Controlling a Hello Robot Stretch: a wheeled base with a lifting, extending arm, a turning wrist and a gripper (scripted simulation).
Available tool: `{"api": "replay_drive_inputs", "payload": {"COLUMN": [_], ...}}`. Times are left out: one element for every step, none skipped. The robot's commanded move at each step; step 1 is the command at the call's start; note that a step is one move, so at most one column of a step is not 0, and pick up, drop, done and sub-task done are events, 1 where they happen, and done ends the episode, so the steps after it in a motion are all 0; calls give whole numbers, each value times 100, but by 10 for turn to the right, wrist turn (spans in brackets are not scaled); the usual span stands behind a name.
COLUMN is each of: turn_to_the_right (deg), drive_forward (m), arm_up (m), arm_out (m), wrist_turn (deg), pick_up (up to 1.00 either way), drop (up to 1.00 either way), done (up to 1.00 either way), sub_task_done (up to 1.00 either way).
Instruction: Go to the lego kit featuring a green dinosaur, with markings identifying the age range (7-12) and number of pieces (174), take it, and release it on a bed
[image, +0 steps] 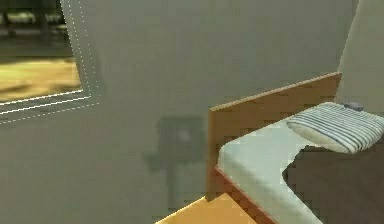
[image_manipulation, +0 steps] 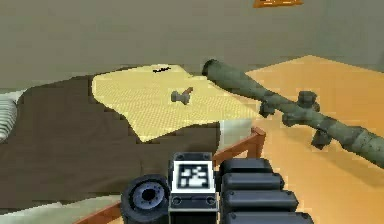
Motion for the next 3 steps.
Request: {"api": "replay_drive_inputs", "payload": {"turn_to_the_right": [450,30,0], "drive_forward": [0,0,40], "arm_up": [0,0,0], "arm_out": [0,0,0], "wrist_turn": [0,0,0], "pick_up": [0,0,0], "drop": [0,0,0], "done": [0,0,0], "sub_task_done": [0,0,0]}}
